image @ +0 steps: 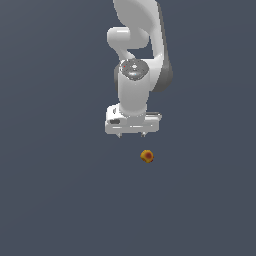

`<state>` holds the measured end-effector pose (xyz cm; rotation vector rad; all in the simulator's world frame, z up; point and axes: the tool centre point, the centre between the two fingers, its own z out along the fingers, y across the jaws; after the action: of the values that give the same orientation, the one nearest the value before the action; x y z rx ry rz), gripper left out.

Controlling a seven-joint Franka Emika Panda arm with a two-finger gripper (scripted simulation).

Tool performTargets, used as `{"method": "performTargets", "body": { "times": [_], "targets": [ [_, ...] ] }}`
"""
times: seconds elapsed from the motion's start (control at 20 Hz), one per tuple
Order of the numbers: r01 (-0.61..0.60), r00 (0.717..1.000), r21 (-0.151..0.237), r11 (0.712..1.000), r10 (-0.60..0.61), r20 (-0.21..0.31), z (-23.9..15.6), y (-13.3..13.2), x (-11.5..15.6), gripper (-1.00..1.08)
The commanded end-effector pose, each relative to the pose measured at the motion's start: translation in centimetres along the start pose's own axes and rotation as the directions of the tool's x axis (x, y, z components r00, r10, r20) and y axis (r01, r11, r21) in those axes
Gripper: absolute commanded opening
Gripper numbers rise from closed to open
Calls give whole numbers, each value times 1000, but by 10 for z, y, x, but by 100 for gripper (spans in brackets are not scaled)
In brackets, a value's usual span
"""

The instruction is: Pick up the object and move it to a goal position.

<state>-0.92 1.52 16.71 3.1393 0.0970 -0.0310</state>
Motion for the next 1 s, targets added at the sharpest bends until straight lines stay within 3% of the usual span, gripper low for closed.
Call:
{"method": "performTargets", "body": {
  "times": [0.0, 0.3, 0.55, 0.75, 0.95],
  "targets": [
    [23, 1000, -1, 1000, -23, 0, 2, -2, 1, 100],
    [122, 993, -5, 993, -122, 0, 11, -9, 6, 100],
    [247, 969, -9, 969, -247, 0, 22, -19, 11, 100],
    [371, 929, -12, 929, -371, -1, 33, -29, 17, 100],
    [491, 871, -14, 871, -492, -2, 45, -40, 22, 100]
  ]
}}
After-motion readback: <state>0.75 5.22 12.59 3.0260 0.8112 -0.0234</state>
